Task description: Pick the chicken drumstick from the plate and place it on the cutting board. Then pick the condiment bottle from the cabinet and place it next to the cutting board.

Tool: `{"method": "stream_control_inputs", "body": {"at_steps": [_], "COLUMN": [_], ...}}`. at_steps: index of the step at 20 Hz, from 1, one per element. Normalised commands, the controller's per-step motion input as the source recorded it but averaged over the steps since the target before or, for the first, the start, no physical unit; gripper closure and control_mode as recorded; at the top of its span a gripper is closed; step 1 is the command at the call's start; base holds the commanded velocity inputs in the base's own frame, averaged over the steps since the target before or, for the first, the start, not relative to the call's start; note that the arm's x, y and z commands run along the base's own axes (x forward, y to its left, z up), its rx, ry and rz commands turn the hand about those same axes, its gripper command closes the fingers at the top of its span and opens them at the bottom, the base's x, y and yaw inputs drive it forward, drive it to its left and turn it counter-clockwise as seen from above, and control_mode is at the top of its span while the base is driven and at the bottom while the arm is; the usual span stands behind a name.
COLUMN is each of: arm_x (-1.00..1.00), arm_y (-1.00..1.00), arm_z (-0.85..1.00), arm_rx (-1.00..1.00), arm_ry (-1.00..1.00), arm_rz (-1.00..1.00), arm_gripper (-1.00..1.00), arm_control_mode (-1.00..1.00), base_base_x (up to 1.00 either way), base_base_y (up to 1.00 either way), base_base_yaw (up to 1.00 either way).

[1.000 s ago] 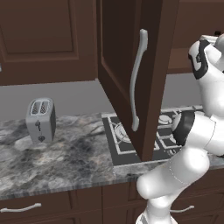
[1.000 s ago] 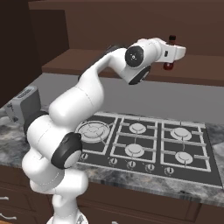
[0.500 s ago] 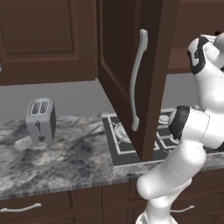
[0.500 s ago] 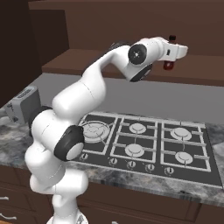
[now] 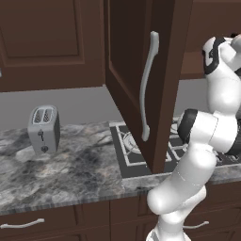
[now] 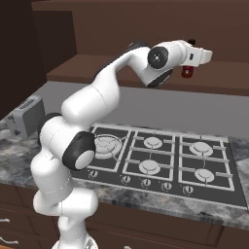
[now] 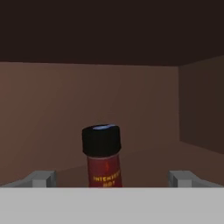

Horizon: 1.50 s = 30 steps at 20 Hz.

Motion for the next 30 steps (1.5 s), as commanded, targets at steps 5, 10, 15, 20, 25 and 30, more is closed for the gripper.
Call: {"method": "stream_control_inputs", "body": {"at_steps": [5, 10, 15, 20, 25, 30], "arm_x": [0.07, 0.08, 0.09, 0.11, 0.13, 0.11], "arm_y": [-0.13, -0.04, 0.0, 0.0, 0.0, -0.01], "arm_z": [-0.07, -0.12, -0.11, -0.05, 0.0, 0.0], "arm_rx": [0.0, 0.01, 0.01, 0.02, 0.02, 0.02], "arm_ry": [0.03, 0.03, 0.02, 0.01, 0.0, 0.0], "arm_rz": [0.02, 0.03, 0.03, 0.02, 0.01, 0.01], "arm_gripper": [-1.0, -1.0, -1.0, -1.0, -1.0, -1.0], "arm_control_mode": [-1.0, -1.0, -1.0, -1.0, -1.0, -1.0], "base_base_x": [0.0, 0.0, 0.0, 0.0, 0.0, 0.0], "base_base_y": [0.0, 0.0, 0.0, 0.0, 0.0, 0.0], "base_base_yaw": [0.0, 0.0, 0.0, 0.0, 0.0, 0.0]}}
